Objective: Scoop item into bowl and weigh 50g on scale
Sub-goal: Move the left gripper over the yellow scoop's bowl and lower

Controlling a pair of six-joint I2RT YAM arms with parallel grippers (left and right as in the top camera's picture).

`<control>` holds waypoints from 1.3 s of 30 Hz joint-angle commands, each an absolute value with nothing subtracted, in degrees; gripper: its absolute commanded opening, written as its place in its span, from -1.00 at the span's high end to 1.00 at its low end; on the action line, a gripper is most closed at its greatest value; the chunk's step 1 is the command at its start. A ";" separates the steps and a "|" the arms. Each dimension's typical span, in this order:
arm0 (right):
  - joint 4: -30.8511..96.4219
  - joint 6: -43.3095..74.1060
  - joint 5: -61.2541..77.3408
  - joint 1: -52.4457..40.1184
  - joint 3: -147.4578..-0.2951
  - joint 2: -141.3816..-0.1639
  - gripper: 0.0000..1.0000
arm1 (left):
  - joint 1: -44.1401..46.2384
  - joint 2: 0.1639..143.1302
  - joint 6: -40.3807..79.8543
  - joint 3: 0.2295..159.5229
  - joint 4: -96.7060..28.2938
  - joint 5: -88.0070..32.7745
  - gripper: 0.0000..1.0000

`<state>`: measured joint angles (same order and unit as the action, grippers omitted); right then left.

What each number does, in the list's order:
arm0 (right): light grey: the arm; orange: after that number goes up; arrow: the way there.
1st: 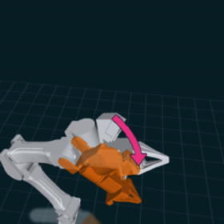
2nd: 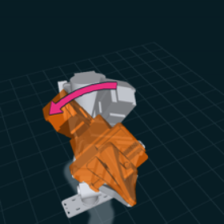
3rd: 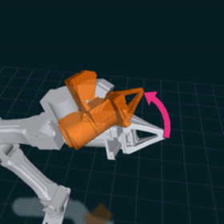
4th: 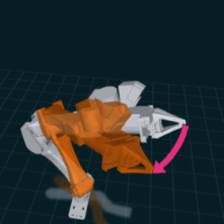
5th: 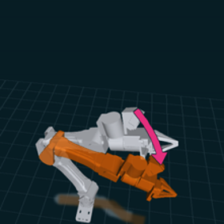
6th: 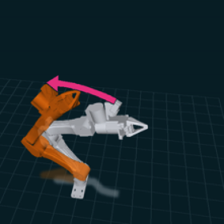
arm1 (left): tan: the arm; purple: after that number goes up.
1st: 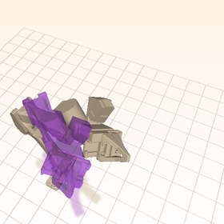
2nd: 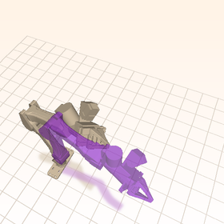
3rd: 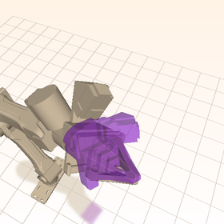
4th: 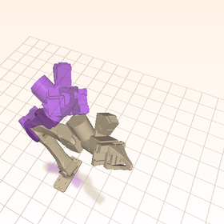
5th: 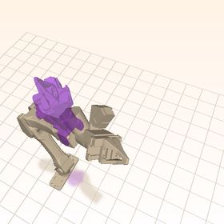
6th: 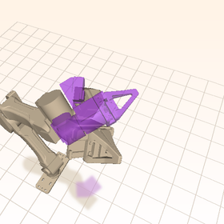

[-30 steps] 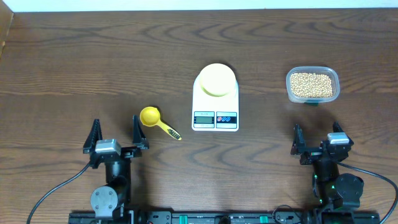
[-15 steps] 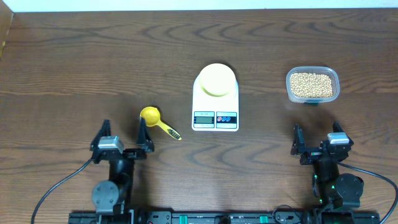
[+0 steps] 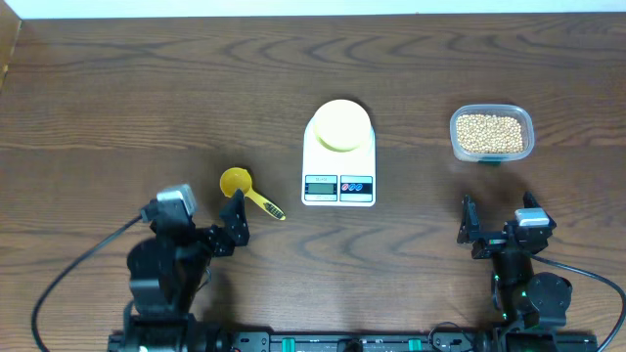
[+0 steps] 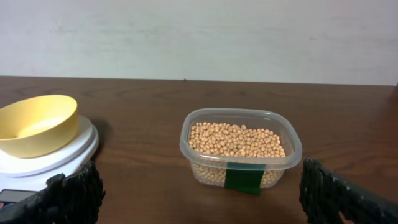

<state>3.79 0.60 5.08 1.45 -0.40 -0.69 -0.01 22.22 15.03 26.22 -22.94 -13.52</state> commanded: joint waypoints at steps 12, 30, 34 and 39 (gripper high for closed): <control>4.08 -0.05 4.67 0.97 -0.32 -0.38 -0.99 | -0.36 49.65 16.10 50.96 -49.01 -15.18 -0.96; 4.08 -0.05 4.67 0.97 -0.32 -0.38 -0.99 | -0.36 67.55 32.23 50.92 -44.97 -7.94 -0.96; 4.08 -0.05 4.67 0.97 -0.32 -0.38 -0.98 | -0.36 71.13 36.99 50.92 -44.38 -3.11 -0.96; 4.08 -0.05 4.67 0.97 -0.32 -0.38 -0.98 | -0.36 76.73 36.95 50.89 -42.26 -1.87 -0.96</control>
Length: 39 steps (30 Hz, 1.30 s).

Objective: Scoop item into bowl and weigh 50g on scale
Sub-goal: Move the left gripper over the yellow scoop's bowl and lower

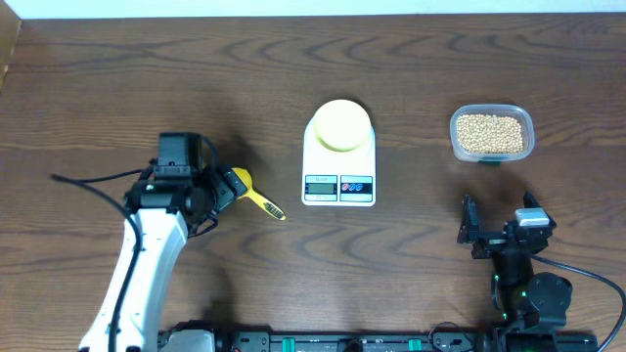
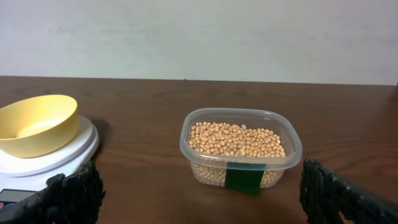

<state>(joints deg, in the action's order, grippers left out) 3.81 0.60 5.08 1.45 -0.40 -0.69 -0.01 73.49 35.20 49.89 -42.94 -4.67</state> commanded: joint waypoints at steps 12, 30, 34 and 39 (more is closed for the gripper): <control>4.08 -0.05 4.67 0.97 -0.32 -0.38 -0.98 | -0.36 90.32 36.99 50.89 -34.59 -1.91 -0.89; 4.08 -0.05 4.67 0.97 -0.32 -0.38 -0.98 | -0.30 94.00 38.72 50.85 -26.20 -2.09 -0.33; 4.08 -0.05 4.67 0.97 -0.32 -0.38 -0.99 | -0.30 94.00 38.74 50.85 -26.17 -2.09 -0.22; 4.08 -0.05 4.67 0.97 -0.32 -0.38 -0.99 | -0.30 94.41 38.72 50.74 -25.39 -2.09 -0.19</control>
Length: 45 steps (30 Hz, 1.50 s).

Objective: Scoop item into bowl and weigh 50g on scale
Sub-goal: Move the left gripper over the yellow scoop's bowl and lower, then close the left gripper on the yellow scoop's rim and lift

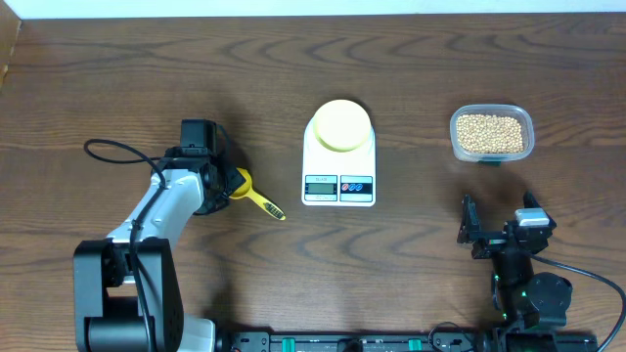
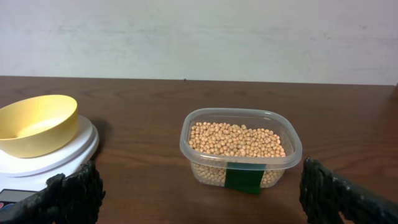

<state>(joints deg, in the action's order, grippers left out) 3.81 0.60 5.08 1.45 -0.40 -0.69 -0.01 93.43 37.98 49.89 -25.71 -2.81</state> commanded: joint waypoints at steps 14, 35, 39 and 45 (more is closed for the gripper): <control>4.08 -0.05 4.67 0.97 -0.32 -0.38 -0.99 | -0.03 94.41 39.94 48.77 -24.51 -2.11 0.17; 4.08 -0.05 4.67 0.97 -0.32 -0.38 -0.99 | 1.45 94.41 43.83 46.22 -21.67 -2.09 0.63; 4.08 -0.05 4.67 0.97 -0.32 -0.38 -0.99 | 2.96 94.41 43.81 46.17 -21.69 -2.09 0.86; 4.08 -0.05 4.67 0.97 -0.32 -0.38 -0.99 | 3.18 93.89 40.36 46.19 -21.96 -2.11 0.86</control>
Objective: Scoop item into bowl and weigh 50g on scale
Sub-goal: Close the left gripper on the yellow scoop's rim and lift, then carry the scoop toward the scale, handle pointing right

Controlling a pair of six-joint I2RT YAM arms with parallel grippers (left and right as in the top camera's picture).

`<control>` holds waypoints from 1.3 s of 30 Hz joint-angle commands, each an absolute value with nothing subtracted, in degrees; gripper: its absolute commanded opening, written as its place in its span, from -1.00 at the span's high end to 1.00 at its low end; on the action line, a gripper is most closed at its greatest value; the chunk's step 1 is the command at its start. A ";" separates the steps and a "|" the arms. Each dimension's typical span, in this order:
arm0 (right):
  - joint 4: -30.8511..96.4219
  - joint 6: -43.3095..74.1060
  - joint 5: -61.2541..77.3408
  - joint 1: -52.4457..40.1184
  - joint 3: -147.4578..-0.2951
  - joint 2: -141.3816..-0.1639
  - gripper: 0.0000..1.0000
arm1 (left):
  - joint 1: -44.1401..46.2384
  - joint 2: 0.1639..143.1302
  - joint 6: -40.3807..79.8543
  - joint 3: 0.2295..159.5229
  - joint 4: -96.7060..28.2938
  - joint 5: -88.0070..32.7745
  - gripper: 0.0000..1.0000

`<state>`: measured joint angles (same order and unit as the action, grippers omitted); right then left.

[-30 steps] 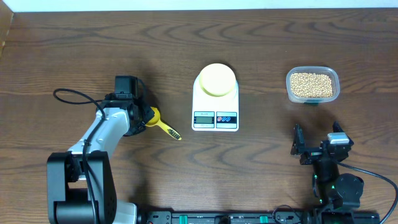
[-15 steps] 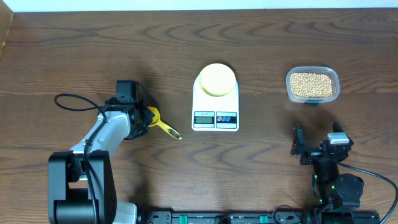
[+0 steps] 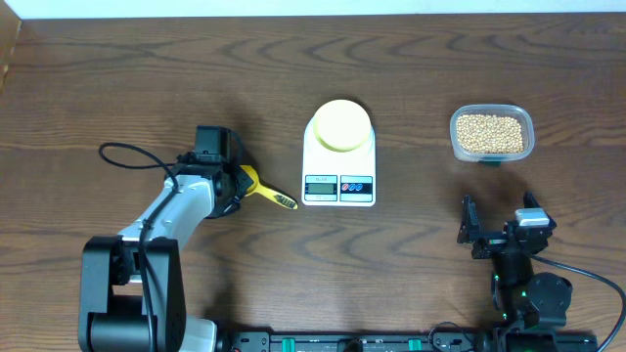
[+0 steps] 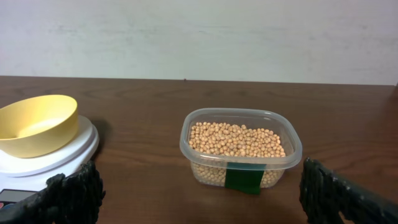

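A yellow scoop lies left of the white scale; only its handle shows, pointing at the scale's front. My left gripper covers the scoop's cup end and looks shut on it. A yellow bowl sits on the scale's platform and is also visible as the bowl at the left of the right wrist view. The clear tub of beans stands at the far right. My right gripper rests open in front of the tub, with nothing between its fingers.
The scale's display and buttons face the table's front edge. A black cable loops on the table left of the left arm. A green label marks the tub's near wall. A pale wall runs behind the table.
My left gripper has moved a little right and closer over the scoop's cup. The scoop's handle now lies further right and nearer the scale. The right arm has not moved.
At first my left arm was folded near the front edge, with the scoop lying free beside it. It then stood extended with its gripper at the scoop's cup, then closer on it. Now the scoop has shifted toward the scale. The right gripper stayed open throughout.
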<state>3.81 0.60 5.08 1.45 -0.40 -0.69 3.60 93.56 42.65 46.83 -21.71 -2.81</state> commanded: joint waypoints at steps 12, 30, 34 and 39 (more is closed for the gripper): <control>4.08 -0.05 4.67 0.97 -0.32 -0.38 -0.99 | -0.10 67.77 41.25 46.24 -36.07 -3.99 0.86; 4.08 -0.05 4.67 0.97 -0.32 -0.38 -0.99 | -0.10 52.18 50.39 46.24 -51.11 -13.45 0.86; 4.08 -0.05 4.67 0.97 -0.32 -0.38 -0.99 | -0.10 52.18 51.79 46.24 -50.72 -14.79 0.86; 4.08 -0.05 4.67 0.97 -0.32 -0.38 -0.99 | -0.10 52.18 51.77 46.24 -50.50 -20.29 0.86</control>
